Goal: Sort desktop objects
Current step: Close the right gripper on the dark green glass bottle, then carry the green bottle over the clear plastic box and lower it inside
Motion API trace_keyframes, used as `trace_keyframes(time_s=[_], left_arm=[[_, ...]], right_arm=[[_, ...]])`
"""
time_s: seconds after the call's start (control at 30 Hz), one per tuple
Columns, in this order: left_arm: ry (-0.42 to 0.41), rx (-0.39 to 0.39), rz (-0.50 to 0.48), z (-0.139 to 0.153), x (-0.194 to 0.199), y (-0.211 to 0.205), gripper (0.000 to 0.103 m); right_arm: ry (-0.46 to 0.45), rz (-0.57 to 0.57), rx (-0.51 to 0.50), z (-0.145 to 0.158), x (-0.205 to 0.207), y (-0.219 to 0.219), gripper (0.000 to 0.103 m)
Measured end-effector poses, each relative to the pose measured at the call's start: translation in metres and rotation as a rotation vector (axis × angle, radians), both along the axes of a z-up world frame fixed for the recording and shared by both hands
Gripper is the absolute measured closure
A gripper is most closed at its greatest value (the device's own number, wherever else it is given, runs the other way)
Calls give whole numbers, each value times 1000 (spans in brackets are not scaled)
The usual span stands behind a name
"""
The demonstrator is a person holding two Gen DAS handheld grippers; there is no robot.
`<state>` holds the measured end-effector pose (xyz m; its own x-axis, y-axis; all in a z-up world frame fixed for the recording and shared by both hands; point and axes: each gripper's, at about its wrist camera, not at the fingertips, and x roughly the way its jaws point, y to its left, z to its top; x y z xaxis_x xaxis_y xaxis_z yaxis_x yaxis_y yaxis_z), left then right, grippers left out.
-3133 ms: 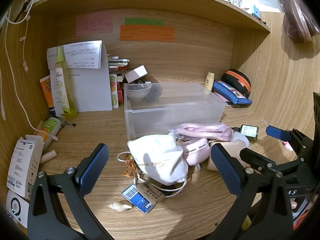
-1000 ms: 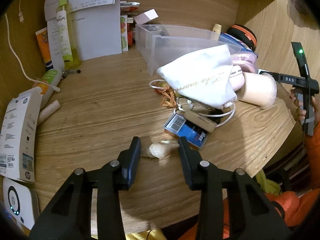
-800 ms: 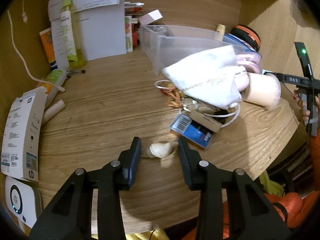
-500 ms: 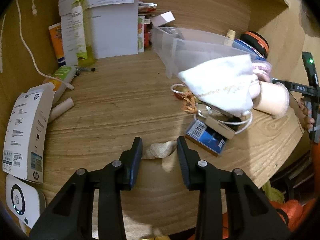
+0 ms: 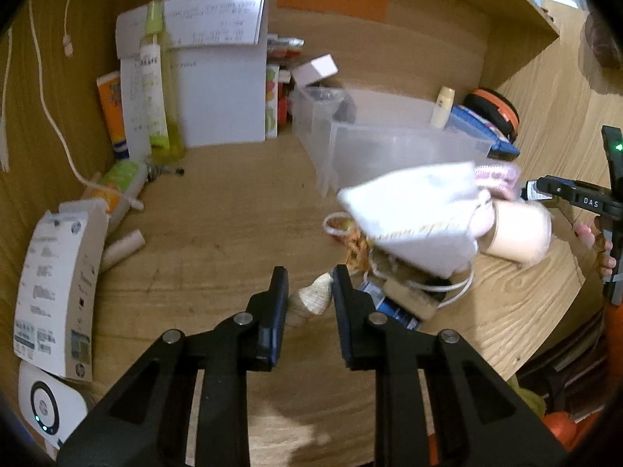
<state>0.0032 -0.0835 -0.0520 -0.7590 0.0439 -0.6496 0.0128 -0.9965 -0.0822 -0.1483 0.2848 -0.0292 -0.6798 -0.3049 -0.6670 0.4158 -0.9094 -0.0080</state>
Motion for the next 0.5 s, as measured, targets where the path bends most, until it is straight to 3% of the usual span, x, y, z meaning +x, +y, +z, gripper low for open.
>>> trace_keyframes(time_s=[0.2, 0.5], left_arm=[[62, 8, -4, 18, -7, 3, 81], [129, 24, -12, 42, -28, 10, 81]], right_arm=[[56, 6, -10, 21, 6, -1, 66], [62, 19, -10, 28, -4, -7, 67]])
